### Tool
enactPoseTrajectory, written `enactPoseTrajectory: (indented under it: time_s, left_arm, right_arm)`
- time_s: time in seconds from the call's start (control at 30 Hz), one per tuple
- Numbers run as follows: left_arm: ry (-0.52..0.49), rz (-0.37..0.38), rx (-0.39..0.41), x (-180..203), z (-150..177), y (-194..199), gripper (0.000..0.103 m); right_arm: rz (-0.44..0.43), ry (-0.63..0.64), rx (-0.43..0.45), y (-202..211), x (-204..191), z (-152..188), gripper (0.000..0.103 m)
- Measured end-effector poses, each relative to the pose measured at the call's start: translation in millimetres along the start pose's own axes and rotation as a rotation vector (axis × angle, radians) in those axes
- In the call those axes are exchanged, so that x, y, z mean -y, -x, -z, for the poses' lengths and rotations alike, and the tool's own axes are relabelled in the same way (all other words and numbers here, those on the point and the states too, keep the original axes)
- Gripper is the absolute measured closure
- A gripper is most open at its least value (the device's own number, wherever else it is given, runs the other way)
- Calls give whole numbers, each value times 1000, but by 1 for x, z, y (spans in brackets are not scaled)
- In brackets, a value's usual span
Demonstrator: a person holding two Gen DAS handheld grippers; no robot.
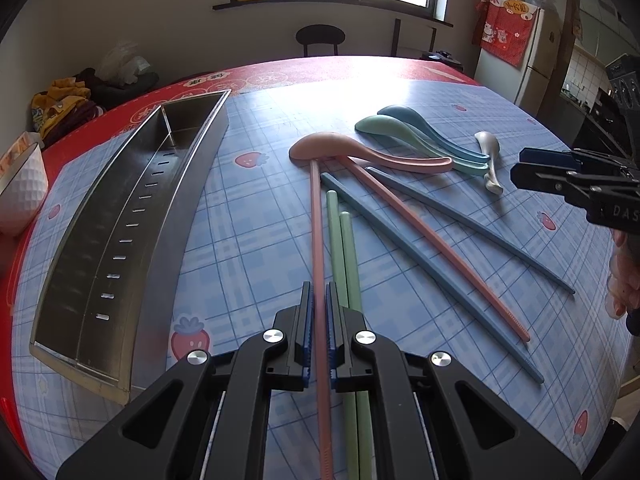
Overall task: Organize utensils
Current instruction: 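Lift the pink chopstick with the left gripper while the right gripper grasps the grey spoon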
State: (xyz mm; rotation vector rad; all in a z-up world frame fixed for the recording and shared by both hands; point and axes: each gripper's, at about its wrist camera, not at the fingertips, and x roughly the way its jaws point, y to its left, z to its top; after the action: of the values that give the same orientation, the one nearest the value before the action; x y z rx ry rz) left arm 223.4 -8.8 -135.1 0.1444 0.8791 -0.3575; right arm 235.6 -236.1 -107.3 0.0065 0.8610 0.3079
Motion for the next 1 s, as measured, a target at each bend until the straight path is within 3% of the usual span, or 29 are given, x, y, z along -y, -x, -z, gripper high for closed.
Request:
enactPoseTrajectory:
  time_s: [0.2,0.5,0.6,0.77,0.87,1.0]
  left_arm:
    - [18,17,2,-3,1,0,97]
    - [24,25,3,-4,1,0,97]
    - [29,30,3,-4,1,0,97]
    - [26,28,4,-4,2,0,97]
    - [26,27,4,-4,2,0,97]
    - [21,22,4,-4,1,0,97]
  right_arm:
    - [8,-230,-53,-18,50,-4,60]
    - [29,-372,-85,-53,80,-17,60]
    - [48,-369,-69,-61,80,-25,63]
    - [23,-365,-46,-71,78,-33,79]
    - [43,-291,-33,-71,63,-34,93]
    - [65,-201,-9,-64,47,-29,97]
